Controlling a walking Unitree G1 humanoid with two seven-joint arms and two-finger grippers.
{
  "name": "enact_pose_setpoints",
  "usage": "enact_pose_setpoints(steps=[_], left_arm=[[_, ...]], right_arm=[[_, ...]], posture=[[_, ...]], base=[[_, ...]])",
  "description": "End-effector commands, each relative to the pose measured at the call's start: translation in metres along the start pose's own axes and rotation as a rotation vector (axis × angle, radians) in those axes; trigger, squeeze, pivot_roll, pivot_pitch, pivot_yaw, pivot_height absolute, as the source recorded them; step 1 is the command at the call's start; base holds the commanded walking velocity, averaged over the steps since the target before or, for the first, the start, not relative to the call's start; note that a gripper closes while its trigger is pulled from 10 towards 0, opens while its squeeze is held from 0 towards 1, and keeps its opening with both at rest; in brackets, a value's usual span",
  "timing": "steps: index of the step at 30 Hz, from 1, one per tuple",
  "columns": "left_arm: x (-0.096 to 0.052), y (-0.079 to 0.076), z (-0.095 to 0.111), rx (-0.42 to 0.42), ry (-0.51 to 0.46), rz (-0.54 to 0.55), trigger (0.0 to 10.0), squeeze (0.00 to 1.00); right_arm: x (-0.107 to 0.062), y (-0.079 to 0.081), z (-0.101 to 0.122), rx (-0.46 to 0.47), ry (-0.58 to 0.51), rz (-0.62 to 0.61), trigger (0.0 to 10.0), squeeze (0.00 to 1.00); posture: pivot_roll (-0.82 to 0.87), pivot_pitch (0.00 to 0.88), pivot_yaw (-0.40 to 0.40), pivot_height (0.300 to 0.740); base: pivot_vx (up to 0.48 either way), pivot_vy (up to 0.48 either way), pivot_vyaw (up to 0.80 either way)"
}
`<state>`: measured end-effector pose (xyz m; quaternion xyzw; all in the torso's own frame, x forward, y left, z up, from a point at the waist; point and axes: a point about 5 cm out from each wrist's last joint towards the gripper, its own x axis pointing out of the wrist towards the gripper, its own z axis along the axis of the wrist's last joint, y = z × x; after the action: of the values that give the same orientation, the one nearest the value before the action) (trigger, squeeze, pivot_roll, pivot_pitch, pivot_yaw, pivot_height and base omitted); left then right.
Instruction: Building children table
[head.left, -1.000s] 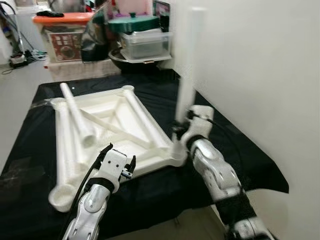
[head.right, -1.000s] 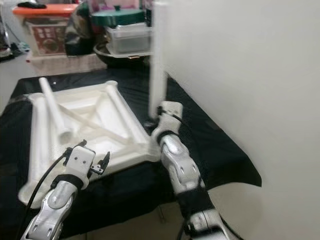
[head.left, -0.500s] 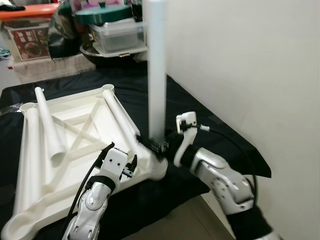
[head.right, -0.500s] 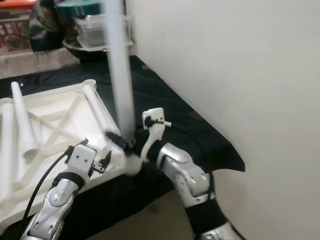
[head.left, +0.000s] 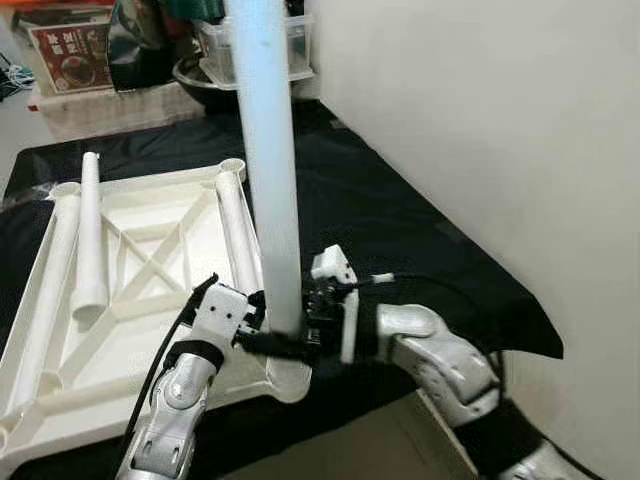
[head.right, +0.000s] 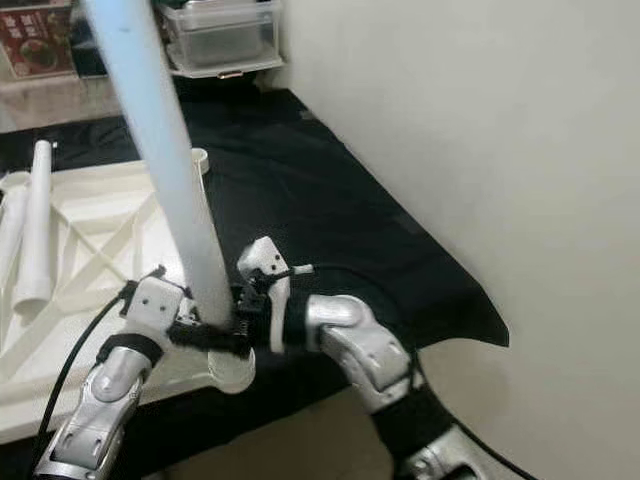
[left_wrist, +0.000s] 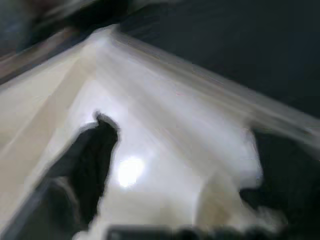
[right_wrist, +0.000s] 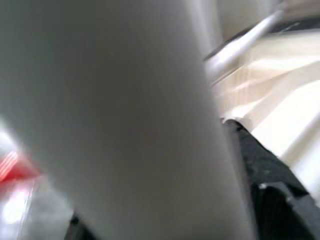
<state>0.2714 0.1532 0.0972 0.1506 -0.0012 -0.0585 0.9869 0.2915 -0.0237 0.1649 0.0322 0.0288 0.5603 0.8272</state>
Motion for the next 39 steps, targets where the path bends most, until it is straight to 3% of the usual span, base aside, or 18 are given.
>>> enact_pose_setpoints(steps=[1,2,3,5,11,12,14,15,16,19,20,22,25,31,33,35,36,39], left_arm=[[-0.004,-0.005,0.005,0.019,-0.04,-0.027,10.0,0.0],[-0.004,-0.005,0.005,0.019,-0.04,-0.027,10.0,0.0],[-0.003,-0.007,0.005,0.019,-0.039,-0.03,10.0,0.0],[-0.003,-0.008,0.006,0.018,-0.041,-0.031,10.0,0.0],[-0.001,-0.009,0.008,0.015,-0.046,-0.035,10.0,0.0],[-0.001,-0.01,0.008,0.012,-0.046,-0.037,10.0,0.0],[-0.001,-0.011,0.008,0.01,-0.046,-0.044,10.0,0.0],[-0.001,-0.012,0.007,0.007,-0.045,-0.05,10.0,0.0],[-0.001,-0.012,0.007,0.007,-0.045,-0.05,10.0,0.0],[-0.001,-0.011,0.007,0.004,-0.045,-0.055,10.0,0.0],[-0.002,-0.01,0.008,-0.008,-0.049,-0.061,10.0,0.0],[-0.002,-0.01,0.008,-0.008,-0.049,-0.061,10.0,0.0],[-0.016,-0.01,0.018,-0.101,-0.09,-0.14,10.0,0.0],[-0.038,-0.013,0.019,-0.158,-0.096,-0.226,10.0,0.0],[-0.061,-0.016,0.006,-0.187,-0.046,-0.278,10.0,0.0],[-0.068,-0.017,0.002,-0.188,-0.028,-0.29,10.0,0.0],[-0.078,-0.021,0.0,-0.216,-0.019,-0.299,10.0,0.0],[-0.087,-0.023,0.001,-0.25,-0.018,-0.304,10.0,0.0]], right_arm=[[-0.025,-0.057,-0.011,0.053,0.072,-0.574,0.0,0.0],[-0.025,-0.057,-0.011,0.053,0.072,-0.574,0.0,0.0],[-0.056,-0.085,-0.031,0.073,0.188,-1.005,0.0,0.0],[-0.07,-0.089,-0.037,0.084,0.196,-1.144,0.0,0.0],[-0.071,-0.078,-0.04,0.1,0.144,-1.197,0.0,0.0],[-0.058,-0.07,-0.04,0.144,0.111,-1.13,10.0,0.0],[-0.042,-0.061,-0.033,0.156,0.044,-1.015,10.0,0.0],[-0.028,-0.051,-0.02,0.156,-0.054,-0.884,10.0,1.0],[-0.028,-0.051,-0.02,0.156,-0.054,-0.884,10.0,1.0],[-0.011,-0.032,0.004,0.154,-0.178,-0.579,10.0,0.98],[-0.01,-0.022,0.013,0.141,-0.189,-0.404,10.0,0.0],[-0.01,-0.022,0.013,0.141,-0.189,-0.404,10.0,0.0],[-0.029,0.001,0.026,0.076,-0.116,0.07,10.0,0.0],[-0.037,-0.001,0.026,-0.008,-0.056,0.181,10.0,0.0],[-0.034,-0.007,0.025,-0.043,-0.035,0.207,10.0,0.0],[-0.032,-0.01,0.025,-0.042,-0.037,0.204,10.0,0.0],[-0.025,-0.022,0.024,-0.054,-0.041,0.075,0.0,0.0],[-0.02,-0.035,0.023,-0.071,-0.031,-0.061,0.0,0.0]], posture=[[0.08,0.0,-0.036,0.74],[0.08,0.0,-0.036,0.74],[0.08,0.0,-0.034,0.74],[0.08,0.0,-0.033,0.74],[0.07,0.0,-0.025,0.74],[0.07,0.0,-0.024,0.74],[0.07,0.0,-0.021,0.74],[0.06,0.0,-0.019,0.74],[0.06,0.0,-0.019,0.74],[0.06,0.0,-0.021,0.74],[0.06,0.0,-0.024,0.74],[0.06,0.0,-0.024,0.74],[0.07,0.0,-0.028,0.74],[0.1,0.0,-0.039,0.74],[0.12,0.0,-0.047,0.74],[0.12,0.0,-0.047,0.74],[0.13,0.0,-0.048,0.74],[0.13,0.0,-0.048,0.74]], base=[[0.0,0.0,0.0],[0.0,0.0,0.0],[0.0,0.0,0.0],[0.0,0.0,0.0],[0.0,0.0,0.0],[0.0,0.0,0.0],[0.0,0.0,0.0],[0.0,0.0,0.0],[0.0,0.0,0.0],[0.0,0.0,0.0],[0.0,0.0,0.0],[0.0,0.0,0.0],[0.0,0.0,0.0],[0.0,0.0,0.0],[0.0,0.0,0.0],[0.0,0.0,0.0],[0.0,0.0,0.0],[0.0,0.0,0.0]])
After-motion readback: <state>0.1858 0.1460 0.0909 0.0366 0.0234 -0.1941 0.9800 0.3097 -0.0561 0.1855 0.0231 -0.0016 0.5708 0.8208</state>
